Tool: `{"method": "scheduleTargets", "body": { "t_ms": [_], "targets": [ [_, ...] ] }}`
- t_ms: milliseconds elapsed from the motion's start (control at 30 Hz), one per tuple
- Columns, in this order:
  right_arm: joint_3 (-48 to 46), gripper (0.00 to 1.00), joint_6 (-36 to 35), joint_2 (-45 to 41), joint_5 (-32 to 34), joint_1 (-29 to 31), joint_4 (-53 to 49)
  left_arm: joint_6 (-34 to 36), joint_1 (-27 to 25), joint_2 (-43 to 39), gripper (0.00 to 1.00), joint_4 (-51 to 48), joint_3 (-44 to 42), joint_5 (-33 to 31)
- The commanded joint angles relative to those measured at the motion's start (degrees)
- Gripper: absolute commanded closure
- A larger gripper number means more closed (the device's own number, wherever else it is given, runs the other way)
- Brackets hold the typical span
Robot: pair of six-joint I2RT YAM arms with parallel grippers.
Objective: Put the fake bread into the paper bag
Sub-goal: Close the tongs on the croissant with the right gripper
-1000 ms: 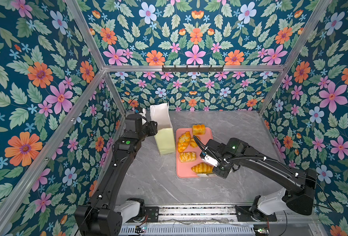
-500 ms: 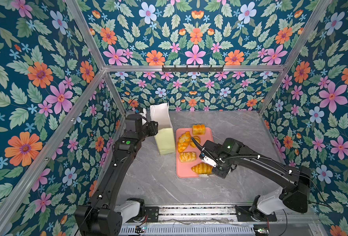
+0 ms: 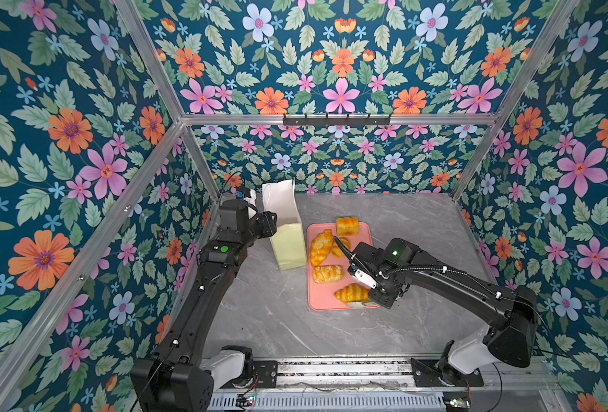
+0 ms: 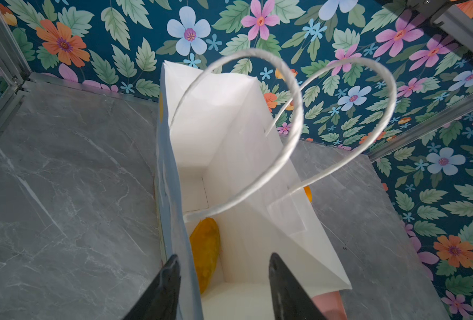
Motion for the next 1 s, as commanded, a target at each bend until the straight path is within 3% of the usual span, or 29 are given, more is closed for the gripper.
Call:
{"method": "scheduleTargets", "body": {
  "t_ms": [0,533,967],
  "targets": [
    [-0.4,0.53,-0.2,-0.1,-1.5,-0.2,0.5,-0.2,0.0,-0.2,0.47,1.3,0.0,0.4],
    [-0.8,0.54,-1.6,1.5,-1.2,-0.2,2.3,-0.5,0.1,0.4,0.47,1.7,0.5,1.2],
    [-1.7,0.70,-2.1,0.4,-2.7,-0.9,2.2,-0.8,0.0,1.1,0.47,2.1,0.9,2.0]
  ]
}}
